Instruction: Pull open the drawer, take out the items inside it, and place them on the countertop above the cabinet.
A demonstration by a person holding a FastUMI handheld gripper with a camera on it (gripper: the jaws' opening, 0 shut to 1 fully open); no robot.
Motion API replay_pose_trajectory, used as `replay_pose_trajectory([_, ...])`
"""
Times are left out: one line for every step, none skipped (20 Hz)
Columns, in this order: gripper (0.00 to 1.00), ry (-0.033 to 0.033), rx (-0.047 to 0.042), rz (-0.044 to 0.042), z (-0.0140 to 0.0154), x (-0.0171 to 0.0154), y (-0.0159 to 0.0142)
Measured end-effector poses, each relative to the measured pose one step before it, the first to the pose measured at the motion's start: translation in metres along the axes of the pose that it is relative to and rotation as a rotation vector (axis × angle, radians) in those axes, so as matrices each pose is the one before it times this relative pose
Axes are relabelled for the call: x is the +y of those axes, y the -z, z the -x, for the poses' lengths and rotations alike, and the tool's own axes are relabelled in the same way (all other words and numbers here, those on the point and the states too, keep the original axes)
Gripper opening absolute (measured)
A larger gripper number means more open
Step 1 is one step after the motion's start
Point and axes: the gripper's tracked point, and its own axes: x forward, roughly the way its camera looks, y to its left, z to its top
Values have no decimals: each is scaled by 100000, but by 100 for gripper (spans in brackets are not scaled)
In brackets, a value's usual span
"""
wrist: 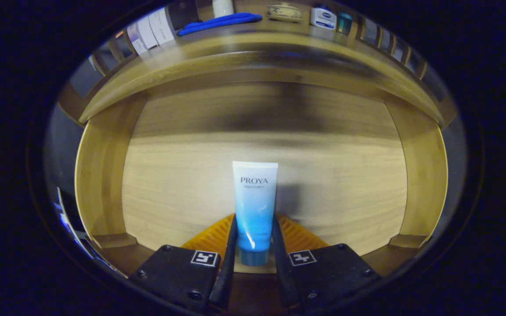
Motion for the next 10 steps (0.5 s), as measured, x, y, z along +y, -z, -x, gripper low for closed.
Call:
replay_pose_trajectory([44, -1016, -1501, 356, 685, 5, -59])
replay_pose_trajectory([44, -1215, -1163, 42, 951, 109, 87])
replay_pose_trajectory([44, -1798, -1097, 9, 849, 372, -68])
replay_pose_trajectory([44, -1600, -1370, 371, 1012, 228, -139])
replay_pose_trajectory([44, -1235, -1521, 680, 1040, 253, -209])
replay_pose_trajectory([44, -1175, -1339, 1075, 1034, 187, 21])
replay_pose_trajectory([44, -980, -1318, 688, 939, 164, -200])
replay_pose_trajectory([44, -1179, -1299, 766, 1056, 233, -231])
replay_pose_trajectory([44, -1158, -1557, 631, 1061, 224, -370])
replay_pose_trajectory([44, -621, -1800, 926, 1022, 162, -562])
